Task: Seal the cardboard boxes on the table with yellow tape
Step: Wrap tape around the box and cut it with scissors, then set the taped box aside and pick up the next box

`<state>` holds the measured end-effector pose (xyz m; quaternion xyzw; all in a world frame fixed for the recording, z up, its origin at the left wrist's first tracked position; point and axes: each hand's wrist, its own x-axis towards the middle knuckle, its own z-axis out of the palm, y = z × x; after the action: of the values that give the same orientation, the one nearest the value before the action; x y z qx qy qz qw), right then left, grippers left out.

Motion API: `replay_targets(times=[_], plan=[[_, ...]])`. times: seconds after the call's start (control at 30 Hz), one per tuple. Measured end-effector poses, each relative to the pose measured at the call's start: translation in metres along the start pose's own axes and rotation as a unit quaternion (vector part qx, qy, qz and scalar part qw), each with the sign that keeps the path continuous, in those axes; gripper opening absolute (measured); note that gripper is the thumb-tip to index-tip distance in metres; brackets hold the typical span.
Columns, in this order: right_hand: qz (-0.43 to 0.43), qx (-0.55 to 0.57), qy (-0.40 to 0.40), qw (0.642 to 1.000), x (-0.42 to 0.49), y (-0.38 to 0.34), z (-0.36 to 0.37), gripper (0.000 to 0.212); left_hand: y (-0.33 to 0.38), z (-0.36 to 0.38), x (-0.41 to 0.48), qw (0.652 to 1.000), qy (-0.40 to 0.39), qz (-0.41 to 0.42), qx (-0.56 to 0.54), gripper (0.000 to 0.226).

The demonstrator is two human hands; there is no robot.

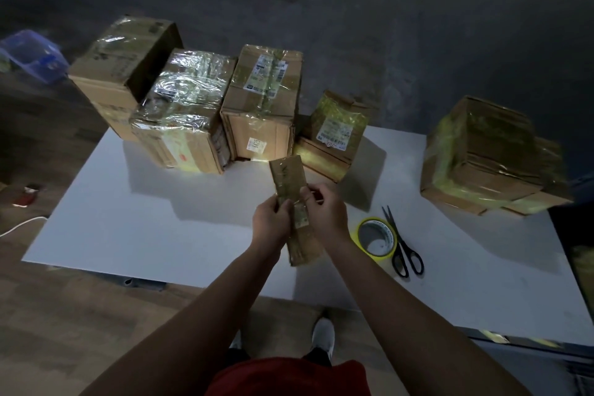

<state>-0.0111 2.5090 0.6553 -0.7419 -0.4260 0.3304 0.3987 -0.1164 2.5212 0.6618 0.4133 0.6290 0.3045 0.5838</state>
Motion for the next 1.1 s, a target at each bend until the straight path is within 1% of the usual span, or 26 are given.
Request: replay_targets(times=[0.1, 0.13, 0.17, 0.2, 0.23, 0.27, 0.3, 0.33, 0.37, 0.4, 0.47, 0.5, 0.57, 0.63, 0.7, 0.77, 0.87, 0.93, 1.03, 1.1], plan=[[-0.013, -0.009, -0.030, 0.999, 0.004, 0.007, -0.003, 0.019, 0.003, -0.009, 0.004, 0.996, 0.024, -0.038, -0.080, 0.019], [-0.008, -0.026, -0.038, 0.999, 0.006, 0.010, -0.004, 0.024, 0.004, -0.013, 0.005, 0.993, 0.019, -0.055, -0.105, 0.019], [0.013, -0.036, -0.043, 0.998, 0.009, 0.013, -0.006, 0.038, 0.005, -0.018, 0.006, 0.989, 0.008, -0.070, -0.128, 0.020], [0.051, -0.030, -0.058, 0.997, 0.011, 0.012, -0.009, 0.057, 0.005, -0.021, 0.007, 0.986, -0.009, -0.083, -0.148, 0.022], [0.092, 0.000, -0.088, 0.992, 0.014, 0.011, -0.012, 0.075, 0.004, -0.023, 0.007, 0.982, -0.026, -0.092, -0.162, 0.024], [0.128, 0.039, -0.122, 0.983, 0.016, 0.009, -0.015, 0.089, 0.005, -0.025, 0.007, 0.980, -0.040, -0.097, -0.169, 0.026], [0.149, 0.072, -0.148, 0.975, 0.017, 0.006, -0.017, 0.097, 0.005, -0.025, 0.007, 0.979, -0.049, -0.099, -0.169, 0.028], [0.158, 0.083, -0.159, 0.971, 0.018, 0.005, -0.020, 0.100, 0.004, -0.025, 0.007, 0.981, -0.052, -0.095, -0.163, 0.028], [0.159, 0.078, -0.157, 0.972, 0.018, 0.004, -0.021, 0.096, 0.005, -0.023, 0.008, 0.983, -0.056, -0.090, -0.152, 0.029], [0.156, 0.065, -0.147, 0.975, 0.017, 0.003, -0.021, 0.087, 0.006, -0.021, 0.009, 0.985, -0.063, -0.086, -0.137, 0.035], [0.148, 0.035, -0.115, 0.982, 0.015, 0.004, -0.017, 0.071, 0.007, -0.017, 0.010, 0.991, -0.079, -0.074, -0.082, 0.050], [0.144, 0.024, -0.101, 0.984, 0.015, 0.005, -0.015, 0.066, 0.006, -0.016, 0.010, 0.993, -0.078, -0.072, -0.053, 0.052], [0.135, 0.009, -0.079, 0.988, 0.015, 0.004, -0.013, 0.049, 0.005, -0.015, 0.011, 0.995, -0.060, -0.078, -0.032, 0.045], [0.117, -0.022, -0.066, 0.991, 0.016, 0.006, -0.013, 0.038, 0.004, -0.012, 0.011, 0.994, -0.041, -0.088, -0.045, 0.038], [0.095, -0.051, -0.048, 0.993, 0.015, 0.006, -0.013, 0.037, 0.004, -0.010, 0.011, 0.995, -0.021, -0.084, -0.056, 0.037], [0.095, -0.053, -0.030, 0.994, 0.015, 0.005, -0.012, 0.038, 0.003, -0.008, 0.012, 0.997, -0.014, -0.064, -0.051, 0.038], [0.129, -0.070, -0.047, 0.988, 0.017, 0.002, -0.012, 0.043, 0.000, -0.009, 0.012, 0.998, -0.023, -0.027, -0.048, 0.038], [0.138, -0.074, -0.060, 0.986, 0.018, 0.001, -0.014, 0.046, -0.001, -0.010, 0.012, 0.998, -0.029, -0.023, -0.052, 0.039], [0.113, -0.084, -0.042, 0.989, 0.019, -0.004, -0.019, 0.050, -0.002, -0.011, 0.012, 0.997, -0.030, -0.031, -0.060, 0.041], [0.092, -0.094, -0.010, 0.991, 0.017, -0.006, -0.022, 0.052, -0.002, -0.009, 0.013, 0.998, -0.033, -0.014, -0.054, 0.045]])
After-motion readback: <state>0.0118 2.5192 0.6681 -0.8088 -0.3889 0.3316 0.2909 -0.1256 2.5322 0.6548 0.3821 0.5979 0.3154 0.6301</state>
